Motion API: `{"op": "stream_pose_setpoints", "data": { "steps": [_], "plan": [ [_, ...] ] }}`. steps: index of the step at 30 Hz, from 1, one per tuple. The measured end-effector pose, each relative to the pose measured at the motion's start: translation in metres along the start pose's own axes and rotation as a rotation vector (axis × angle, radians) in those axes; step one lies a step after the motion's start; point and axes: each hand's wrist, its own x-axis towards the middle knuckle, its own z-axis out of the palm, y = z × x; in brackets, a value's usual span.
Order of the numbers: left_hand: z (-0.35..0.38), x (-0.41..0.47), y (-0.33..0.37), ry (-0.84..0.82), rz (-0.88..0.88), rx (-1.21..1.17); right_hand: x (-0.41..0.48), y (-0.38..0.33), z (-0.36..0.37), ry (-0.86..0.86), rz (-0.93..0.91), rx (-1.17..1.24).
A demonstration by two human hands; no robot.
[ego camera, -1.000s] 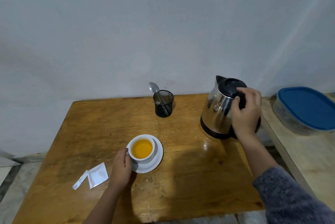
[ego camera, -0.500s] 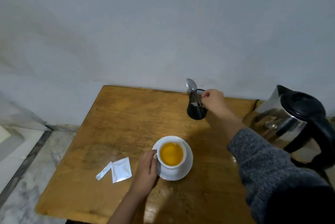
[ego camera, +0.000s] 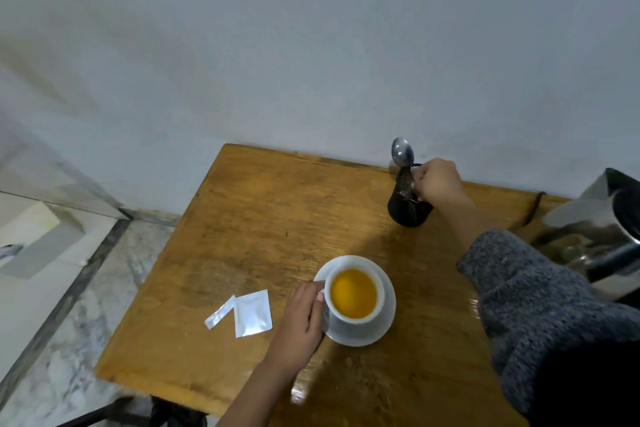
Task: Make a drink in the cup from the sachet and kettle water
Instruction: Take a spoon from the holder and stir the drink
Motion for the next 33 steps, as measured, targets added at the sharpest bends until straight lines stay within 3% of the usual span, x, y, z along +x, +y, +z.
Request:
{"op": "stream_pose_setpoints", "data": {
  "steps": [7, 12, 22, 28, 33],
  "plan": [
    [-0.002, -0.001, 0.005, -0.016, -0.007, 0.002, -0.042, -0.024, -0.058, 0.208, -0.445, -0.235],
    [-0.003, -0.002, 0.005, -0.016, 0.010, 0.012, -0.089, -0.047, -0.077, 0.015, -0.735, -0.250],
    [-0.001, 0.003, -0.001, -0.019, 0.005, 0.035, -0.180, -0.019, -0.059, -0.434, -0.564, -0.465],
    [-0.001, 0.002, 0.000, -0.015, 0.025, 0.058, -0.201, -0.008, -0.024, -0.320, -0.748, -0.879],
    [-0.002, 0.003, 0.001, -0.030, 0.018, 0.061, -0.203, -0.016, -0.016, -0.274, -0.814, -1.035]
  ]
}}
